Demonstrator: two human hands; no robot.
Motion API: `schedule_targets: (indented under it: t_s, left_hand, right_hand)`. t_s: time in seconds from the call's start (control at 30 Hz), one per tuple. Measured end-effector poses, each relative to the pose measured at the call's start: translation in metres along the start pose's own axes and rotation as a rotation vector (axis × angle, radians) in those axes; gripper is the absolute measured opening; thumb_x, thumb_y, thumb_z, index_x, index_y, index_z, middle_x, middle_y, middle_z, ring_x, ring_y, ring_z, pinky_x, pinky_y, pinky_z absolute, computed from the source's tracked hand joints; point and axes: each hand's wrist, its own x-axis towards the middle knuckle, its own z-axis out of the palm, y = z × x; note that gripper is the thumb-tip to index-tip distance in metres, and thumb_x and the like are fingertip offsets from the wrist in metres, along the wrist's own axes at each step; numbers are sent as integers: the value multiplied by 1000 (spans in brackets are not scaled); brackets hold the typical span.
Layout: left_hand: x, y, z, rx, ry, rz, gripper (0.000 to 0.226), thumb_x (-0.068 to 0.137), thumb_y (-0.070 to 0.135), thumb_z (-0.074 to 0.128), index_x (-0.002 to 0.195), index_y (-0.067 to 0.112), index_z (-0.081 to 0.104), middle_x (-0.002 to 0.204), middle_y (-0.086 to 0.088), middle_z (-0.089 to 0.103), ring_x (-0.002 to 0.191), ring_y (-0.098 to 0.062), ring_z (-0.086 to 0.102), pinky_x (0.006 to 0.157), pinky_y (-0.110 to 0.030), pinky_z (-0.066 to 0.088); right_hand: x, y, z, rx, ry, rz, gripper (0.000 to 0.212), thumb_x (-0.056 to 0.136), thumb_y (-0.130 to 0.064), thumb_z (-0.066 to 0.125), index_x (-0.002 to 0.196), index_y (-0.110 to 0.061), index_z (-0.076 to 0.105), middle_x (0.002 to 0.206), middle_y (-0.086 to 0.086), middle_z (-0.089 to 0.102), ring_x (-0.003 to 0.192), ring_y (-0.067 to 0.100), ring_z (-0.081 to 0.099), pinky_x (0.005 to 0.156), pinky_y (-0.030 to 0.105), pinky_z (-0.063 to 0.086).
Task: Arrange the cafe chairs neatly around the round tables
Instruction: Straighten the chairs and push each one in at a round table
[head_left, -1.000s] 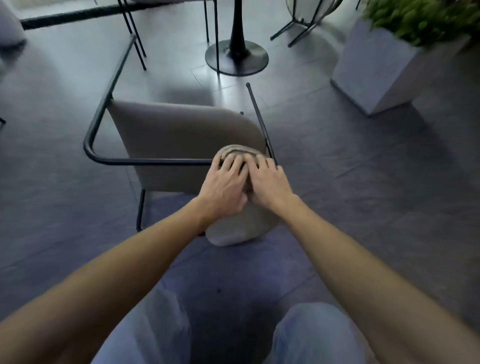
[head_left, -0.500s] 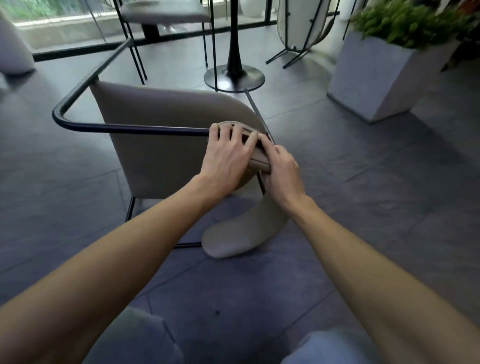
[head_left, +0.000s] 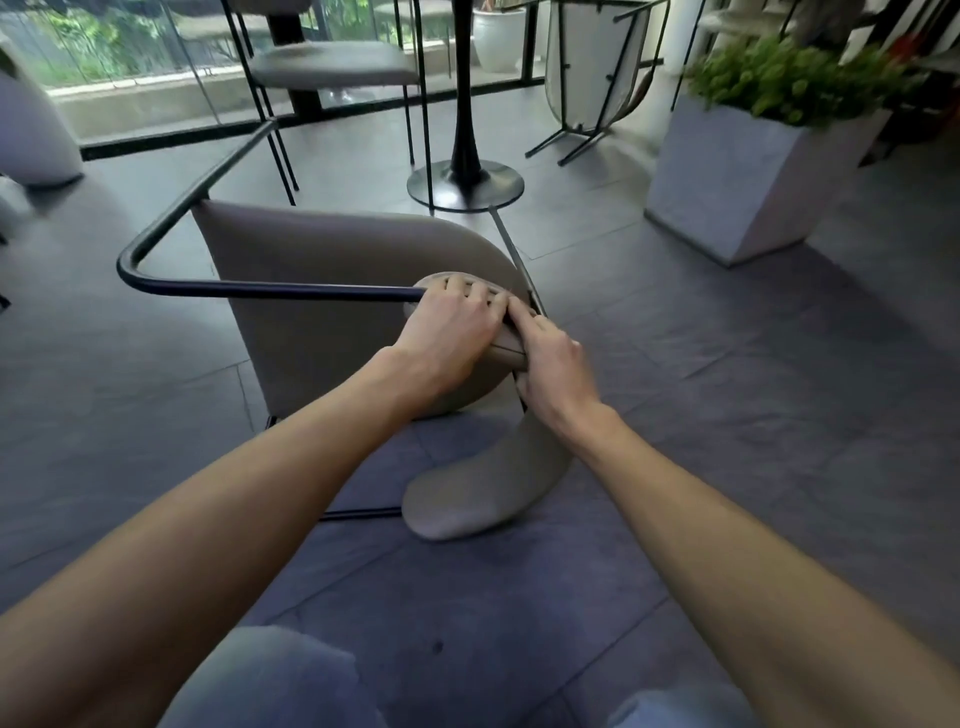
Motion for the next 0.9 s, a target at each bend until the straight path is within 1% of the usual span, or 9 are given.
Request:
schedule_targets:
  t_s: [0.07, 0.17, 0.27, 0.33, 0.43, 0.5, 0.63, 0.8, 0.9]
  left_hand:
    - [-2, 1, -4, -1, -30, 21, 52, 86, 19, 55, 136, 8, 44, 123, -16, 59, 107, -38, 57, 86, -46, 48]
    - [-3, -2, -17, -38, -79, 74, 40, 87, 16, 48, 126, 6, 49, 116, -17, 61, 102, -38, 57, 84, -49, 49]
    - [0, -8, -38, -46, -143, 156, 37, 88, 16, 40, 123, 8, 49, 117, -15, 61, 102, -37, 58, 87, -50, 48]
    - [3, -17, -53, -40, -178, 199, 36, 90, 15, 42, 124, 9, 49, 117, -15, 61, 102, -37, 59, 89, -51, 47]
    - [11, -41, -76, -80, -216, 193, 37, 90, 15, 44, 126, 7, 47, 119, -16, 60, 104, -37, 58, 91, -52, 46]
    - [18, -61, -94, -114, -243, 185, 41, 88, 16, 50, 128, 7, 46, 120, -16, 59, 106, -38, 57, 93, -50, 45]
    - [49, -99, -129, -148, -265, 230, 45, 90, 17, 53, 133, 11, 45, 125, -13, 58, 112, -36, 56, 97, -49, 44]
    - [85, -145, -149, -182, -308, 311, 43, 92, 19, 54, 134, 16, 47, 124, -8, 61, 109, -31, 59, 92, -47, 45]
    - [113, -164, -154, -187, -352, 360, 40, 92, 19, 55, 131, 16, 50, 124, -9, 62, 108, -32, 60, 91, -50, 49]
  right_hand:
    - [-2, -2, -3, 4, -22, 16, 93, 69, 2, 64, 152, -26, 33, 123, 11, 60, 108, 38, 61, 87, 43, 52]
    - [-9, -8, -14, 14, -69, 58, 92, 69, 1, 64, 152, -24, 34, 119, 13, 61, 104, 40, 61, 84, 44, 52]
    - [-18, -20, -30, 77, -131, 151, 94, 68, 3, 63, 153, -23, 33, 125, 14, 60, 106, 41, 61, 86, 45, 53]
    - [-18, -32, -44, 97, -163, 195, 94, 68, 2, 65, 153, -23, 33, 130, 13, 59, 108, 41, 62, 87, 46, 53]
    - [-1, -50, -73, 65, -214, 199, 93, 71, 0, 69, 153, -22, 32, 127, 14, 58, 107, 40, 61, 87, 44, 52]
    - [17, -63, -94, 52, -252, 197, 93, 72, -2, 71, 154, -22, 31, 126, 15, 58, 107, 40, 60, 88, 45, 52]
    - [51, -87, -136, 57, -300, 249, 89, 74, -4, 70, 151, -23, 31, 122, 15, 61, 105, 40, 62, 85, 46, 53]
    - [94, -114, -174, 55, -385, 315, 85, 77, -4, 70, 151, -22, 32, 121, 18, 63, 104, 41, 63, 84, 44, 52]
    - [124, -121, -190, 59, -421, 358, 81, 78, -4, 69, 149, -22, 33, 120, 18, 64, 103, 41, 63, 83, 45, 51]
